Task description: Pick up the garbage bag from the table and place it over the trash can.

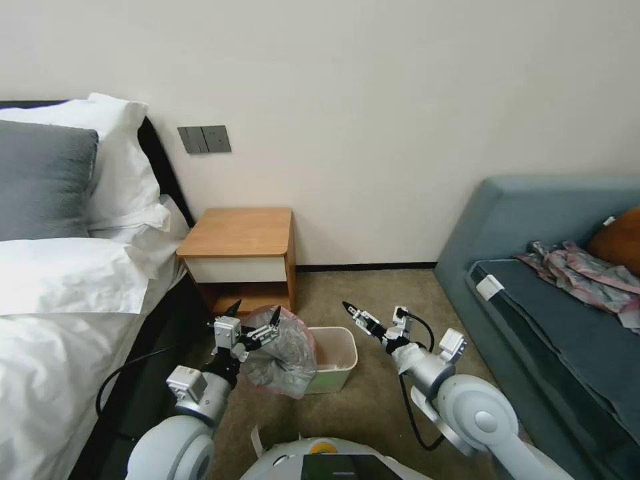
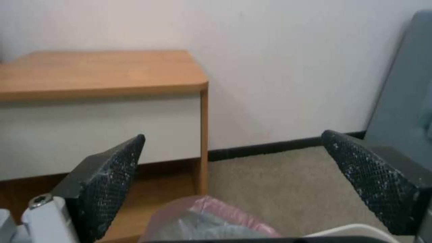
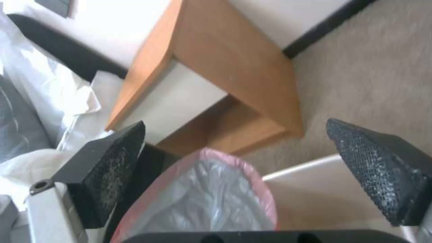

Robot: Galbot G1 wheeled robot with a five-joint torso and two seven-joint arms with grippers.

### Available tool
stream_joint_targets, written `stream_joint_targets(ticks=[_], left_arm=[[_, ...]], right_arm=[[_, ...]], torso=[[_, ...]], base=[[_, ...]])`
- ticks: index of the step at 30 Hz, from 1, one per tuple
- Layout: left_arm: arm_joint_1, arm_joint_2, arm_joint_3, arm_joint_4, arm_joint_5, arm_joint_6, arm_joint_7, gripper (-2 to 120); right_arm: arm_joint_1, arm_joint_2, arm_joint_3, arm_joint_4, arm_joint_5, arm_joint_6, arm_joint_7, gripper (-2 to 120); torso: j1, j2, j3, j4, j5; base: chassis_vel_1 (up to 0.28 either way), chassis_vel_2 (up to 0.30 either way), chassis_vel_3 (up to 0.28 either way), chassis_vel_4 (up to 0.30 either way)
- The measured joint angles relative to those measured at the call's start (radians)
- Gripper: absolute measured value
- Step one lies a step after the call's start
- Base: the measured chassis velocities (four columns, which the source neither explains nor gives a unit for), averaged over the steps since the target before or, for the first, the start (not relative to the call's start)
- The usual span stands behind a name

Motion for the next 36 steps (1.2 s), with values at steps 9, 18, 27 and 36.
stream_joint_targets(ticks=[9,18,27,36], left_arm=[[-0.035,0.008,0.057,0.089,-0.017,0.024,-0.018,97],[-0.037,0.006,0.084,0.120,-0.006,0.035,-0.029,77],[-0.038,0.008,0.082,0.157,-0.006,0.060,-0.065,51],[-0.042,-0.009,0.079,0.195,0.005,0.102,-0.158,52]], right_arm=[[-0.008,-0.001,0.031,0.010,-0.071,0.022,-0.027,100],[-0.011,0.016,0.030,0.005,-0.096,0.028,-0.033,100],[-0.018,0.040,0.026,0.000,-0.116,0.036,-0.034,100],[-0.023,0.047,0.023,-0.009,-0.133,0.039,-0.035,100]], torso=[[0.000,0.000,0.000,0.0000,0.0003],[0.000,0.000,0.000,0.0000,0.0005],[0.000,0.000,0.000,0.0000,0.0004],[0.000,0.000,0.000,0.0000,0.0004]], base=[[0.000,0.000,0.000,0.000],[0.000,0.000,0.000,0.000],[0.000,0.000,0.000,0.000],[0.000,0.000,0.000,0.000]])
